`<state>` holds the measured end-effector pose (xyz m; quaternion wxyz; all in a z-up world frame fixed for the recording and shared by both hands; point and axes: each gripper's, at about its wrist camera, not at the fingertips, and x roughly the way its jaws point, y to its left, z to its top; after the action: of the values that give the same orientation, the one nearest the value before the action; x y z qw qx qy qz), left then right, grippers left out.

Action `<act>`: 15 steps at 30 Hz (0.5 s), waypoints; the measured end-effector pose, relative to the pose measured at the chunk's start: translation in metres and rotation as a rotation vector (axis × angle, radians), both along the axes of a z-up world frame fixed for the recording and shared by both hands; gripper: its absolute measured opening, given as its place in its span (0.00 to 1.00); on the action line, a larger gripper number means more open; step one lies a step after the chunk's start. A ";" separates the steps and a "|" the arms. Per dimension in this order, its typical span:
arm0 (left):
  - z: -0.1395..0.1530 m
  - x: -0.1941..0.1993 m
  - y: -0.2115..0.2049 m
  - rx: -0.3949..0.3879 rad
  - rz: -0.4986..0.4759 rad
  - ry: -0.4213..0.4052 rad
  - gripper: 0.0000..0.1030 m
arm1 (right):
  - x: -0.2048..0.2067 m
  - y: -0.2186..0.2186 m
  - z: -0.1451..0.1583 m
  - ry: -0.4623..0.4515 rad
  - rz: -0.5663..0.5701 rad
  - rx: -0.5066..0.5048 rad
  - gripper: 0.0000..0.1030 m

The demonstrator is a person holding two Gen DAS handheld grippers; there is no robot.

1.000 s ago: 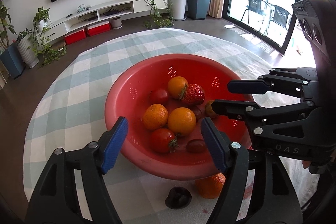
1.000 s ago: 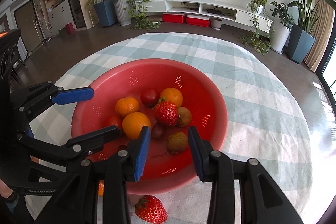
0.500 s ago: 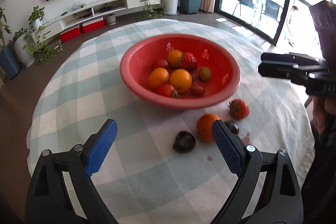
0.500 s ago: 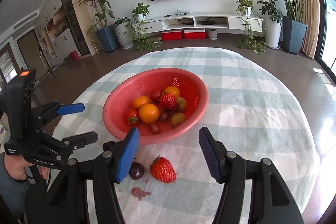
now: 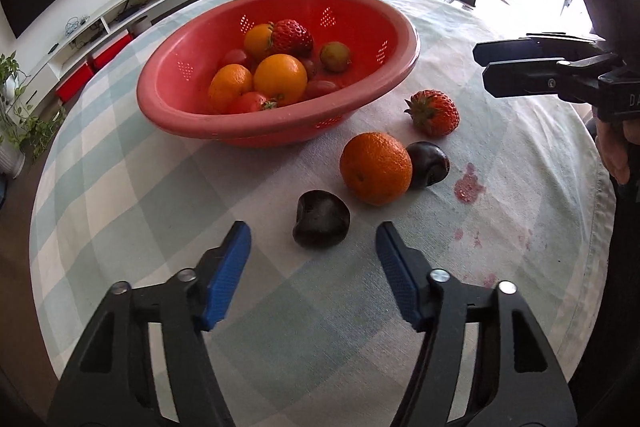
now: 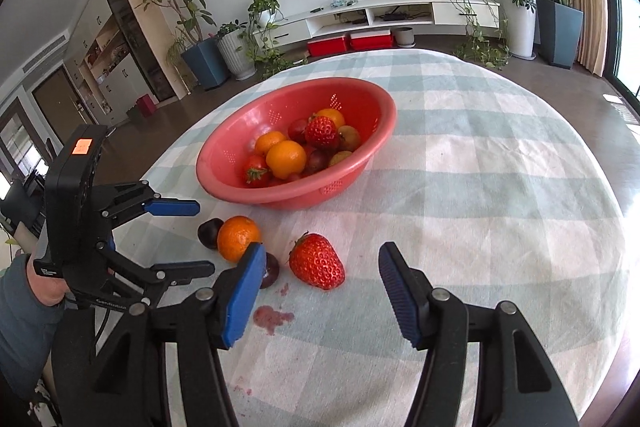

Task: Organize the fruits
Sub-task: 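Withdraw both grippers from the colander toward the remaining fruits, then grasp a dark plum with the left gripper while the right gripper grasps a strawberry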

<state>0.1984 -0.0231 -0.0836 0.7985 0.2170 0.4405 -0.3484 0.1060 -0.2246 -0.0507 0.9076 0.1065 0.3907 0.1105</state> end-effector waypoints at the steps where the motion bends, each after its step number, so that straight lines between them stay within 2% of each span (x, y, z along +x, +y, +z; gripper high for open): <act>1: -0.001 0.003 0.000 -0.004 0.000 0.007 0.49 | 0.000 -0.002 0.000 -0.001 -0.007 0.010 0.61; 8: -0.003 0.011 -0.003 -0.024 -0.013 0.023 0.44 | 0.001 -0.008 -0.006 0.016 -0.023 0.033 0.61; 12: -0.001 0.009 -0.007 -0.024 -0.024 0.021 0.33 | 0.000 -0.009 -0.006 0.016 -0.028 0.021 0.60; 15: -0.001 0.010 -0.009 -0.022 -0.021 0.017 0.30 | 0.000 -0.009 -0.008 0.021 -0.030 0.009 0.60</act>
<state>0.2081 -0.0323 -0.0845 0.7933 0.2096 0.4412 -0.3634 0.1061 -0.2336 -0.0585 0.9045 0.1176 0.3982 0.0974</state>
